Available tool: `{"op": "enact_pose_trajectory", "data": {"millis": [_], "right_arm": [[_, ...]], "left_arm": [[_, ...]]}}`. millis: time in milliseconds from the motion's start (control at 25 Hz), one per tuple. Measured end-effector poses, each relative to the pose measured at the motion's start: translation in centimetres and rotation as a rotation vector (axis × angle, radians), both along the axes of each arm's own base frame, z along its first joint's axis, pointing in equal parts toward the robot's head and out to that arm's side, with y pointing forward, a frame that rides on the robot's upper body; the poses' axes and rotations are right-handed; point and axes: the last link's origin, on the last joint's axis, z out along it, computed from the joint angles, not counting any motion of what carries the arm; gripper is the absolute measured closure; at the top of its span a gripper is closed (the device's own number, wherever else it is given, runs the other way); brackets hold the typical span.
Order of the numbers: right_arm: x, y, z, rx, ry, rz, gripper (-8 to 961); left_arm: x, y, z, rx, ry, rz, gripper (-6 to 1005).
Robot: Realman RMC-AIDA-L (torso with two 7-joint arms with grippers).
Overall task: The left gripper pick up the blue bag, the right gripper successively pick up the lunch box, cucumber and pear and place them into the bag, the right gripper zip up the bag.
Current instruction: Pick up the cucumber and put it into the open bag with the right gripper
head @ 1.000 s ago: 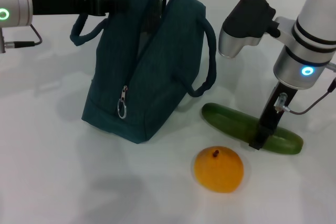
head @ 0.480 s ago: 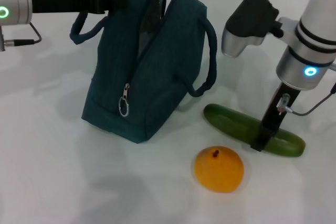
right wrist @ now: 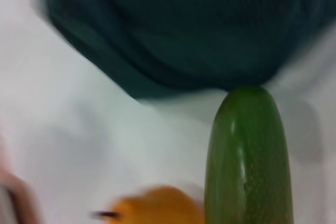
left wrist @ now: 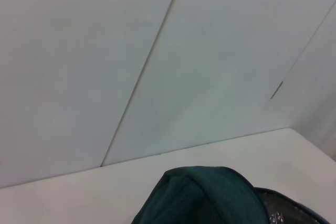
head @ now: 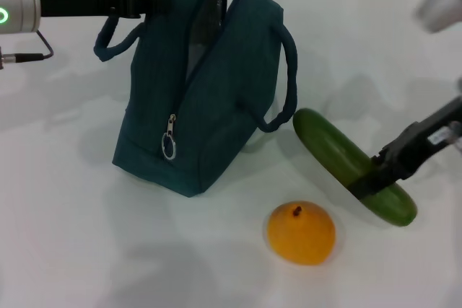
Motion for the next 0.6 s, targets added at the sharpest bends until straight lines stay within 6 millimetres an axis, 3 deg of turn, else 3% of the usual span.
{"op": "enact_pose_trajectory", "data": {"millis": [160,360,440,600], "right_arm": [[1.9,-1.8,3.6,0.039,0.323,-0.001,314],[2.9,-3.8,7.3,0.153,0.671,0.13,314],[3.0,-4.2,8.1,0.232,0.775,0.203,313],[2.7,-4.1,7.6,0.37,0.877,0.311,313]], "left_arm": [[0.4,0.2,0.0,-0.006,-0.006,0.001,949],[0.8,0.3,0.2,-0.02,-0.031,0.022,949],[1.5,0.1,0.1,-0.049,-0.06,0.012,949],[2.6,-0.4,-0.3,-0.11,-0.117,-0.002,949]]}}
